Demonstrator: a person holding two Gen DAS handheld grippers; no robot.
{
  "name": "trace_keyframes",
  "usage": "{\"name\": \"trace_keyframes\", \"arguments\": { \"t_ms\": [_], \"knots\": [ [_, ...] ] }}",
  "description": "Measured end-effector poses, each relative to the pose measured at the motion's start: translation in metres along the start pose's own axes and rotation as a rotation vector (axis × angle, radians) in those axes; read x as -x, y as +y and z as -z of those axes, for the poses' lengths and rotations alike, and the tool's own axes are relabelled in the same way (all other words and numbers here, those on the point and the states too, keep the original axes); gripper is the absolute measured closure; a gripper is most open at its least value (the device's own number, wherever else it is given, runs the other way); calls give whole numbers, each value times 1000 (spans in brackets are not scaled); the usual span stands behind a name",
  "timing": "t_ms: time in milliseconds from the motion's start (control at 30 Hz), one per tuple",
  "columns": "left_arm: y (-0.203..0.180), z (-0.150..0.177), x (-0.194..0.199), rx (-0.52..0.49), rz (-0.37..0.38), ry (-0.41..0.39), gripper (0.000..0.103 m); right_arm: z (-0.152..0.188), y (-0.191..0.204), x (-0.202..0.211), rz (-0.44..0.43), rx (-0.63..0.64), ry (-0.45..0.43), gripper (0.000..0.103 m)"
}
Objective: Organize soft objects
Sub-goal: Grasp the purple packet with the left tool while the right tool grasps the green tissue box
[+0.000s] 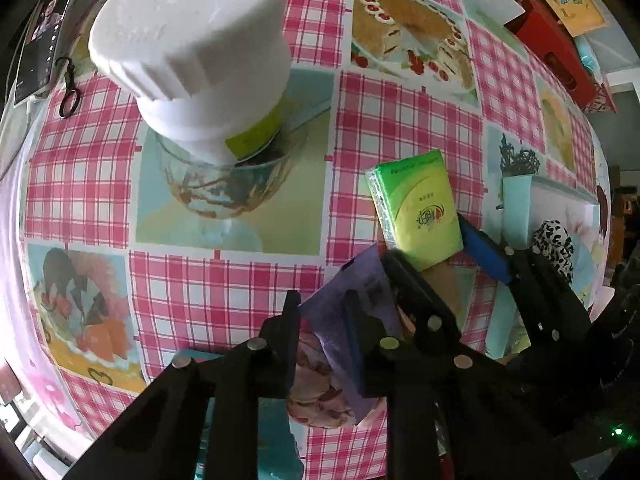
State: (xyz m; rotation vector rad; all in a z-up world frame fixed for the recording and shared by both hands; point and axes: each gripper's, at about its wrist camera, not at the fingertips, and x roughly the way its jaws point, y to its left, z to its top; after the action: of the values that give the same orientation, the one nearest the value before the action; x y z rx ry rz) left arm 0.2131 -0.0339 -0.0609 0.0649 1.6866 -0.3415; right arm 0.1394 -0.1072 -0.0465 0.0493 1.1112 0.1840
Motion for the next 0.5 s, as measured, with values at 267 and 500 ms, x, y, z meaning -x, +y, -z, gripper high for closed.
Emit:
{"name": "trace_keyframes", "arguments": {
  "t_ms": [267, 500],
  "knots": [
    [-3, 3, 25, -4, 24, -60, 92, 5, -2, 4, -8, -18, -9, 51],
    [-5, 16, 46, 16, 74, -118, 95, 9, -9, 13, -20, -60, -27, 52]
  ]
}}
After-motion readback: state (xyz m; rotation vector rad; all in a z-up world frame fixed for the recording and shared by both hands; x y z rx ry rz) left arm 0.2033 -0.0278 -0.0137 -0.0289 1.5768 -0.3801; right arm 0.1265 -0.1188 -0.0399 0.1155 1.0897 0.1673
